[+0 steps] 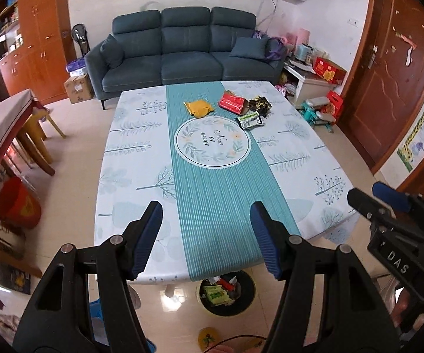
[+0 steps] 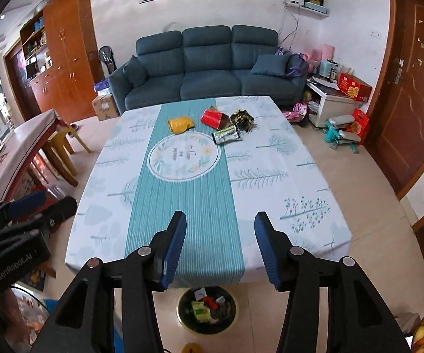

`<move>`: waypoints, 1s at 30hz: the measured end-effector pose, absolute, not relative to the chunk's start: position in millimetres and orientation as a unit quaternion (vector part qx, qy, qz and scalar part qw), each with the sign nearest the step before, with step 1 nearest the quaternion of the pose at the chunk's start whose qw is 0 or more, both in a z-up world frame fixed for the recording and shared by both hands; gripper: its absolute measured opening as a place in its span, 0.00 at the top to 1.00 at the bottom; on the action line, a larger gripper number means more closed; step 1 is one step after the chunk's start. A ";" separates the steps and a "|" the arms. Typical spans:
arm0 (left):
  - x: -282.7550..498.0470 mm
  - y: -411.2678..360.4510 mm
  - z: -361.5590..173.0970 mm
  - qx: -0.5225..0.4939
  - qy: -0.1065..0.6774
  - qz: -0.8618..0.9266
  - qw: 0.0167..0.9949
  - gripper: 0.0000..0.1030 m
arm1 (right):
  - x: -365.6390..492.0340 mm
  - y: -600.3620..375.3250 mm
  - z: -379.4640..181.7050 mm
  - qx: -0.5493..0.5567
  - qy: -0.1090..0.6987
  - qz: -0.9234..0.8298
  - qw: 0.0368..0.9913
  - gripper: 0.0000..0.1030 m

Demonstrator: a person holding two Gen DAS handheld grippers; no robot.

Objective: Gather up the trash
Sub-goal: 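Raise both open tools back toward the table, then grasp the green-and-white packet with the left tool while the right tool grasps the black-gold bag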

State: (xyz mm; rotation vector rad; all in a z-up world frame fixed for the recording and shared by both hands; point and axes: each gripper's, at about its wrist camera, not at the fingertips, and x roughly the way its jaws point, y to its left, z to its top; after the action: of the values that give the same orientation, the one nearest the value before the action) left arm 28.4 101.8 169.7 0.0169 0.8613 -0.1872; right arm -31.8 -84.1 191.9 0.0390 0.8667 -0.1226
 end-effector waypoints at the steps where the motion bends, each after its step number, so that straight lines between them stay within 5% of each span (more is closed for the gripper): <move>1: 34.6 101.3 168.7 0.010 0.421 -0.092 0.902 0.43 | -25.7 -84.3 192.0 0.017 0.422 -0.060 0.905 0.52; 10: 97.2 97.5 136.4 -0.002 0.453 -0.078 0.888 0.43 | 43.7 -93.3 164.8 0.007 0.446 -0.041 0.894 0.52; 30: 366.2 9.4 42.4 -0.073 0.540 0.008 0.838 0.43 | 352.2 -237.4 34.9 0.023 0.530 0.061 0.845 0.52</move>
State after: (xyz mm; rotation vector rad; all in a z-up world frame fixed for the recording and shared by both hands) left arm 366.2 9.4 42.4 -0.1549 1.1429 0.0167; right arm 352.2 -237.4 34.9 0.0490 1.1193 0.1291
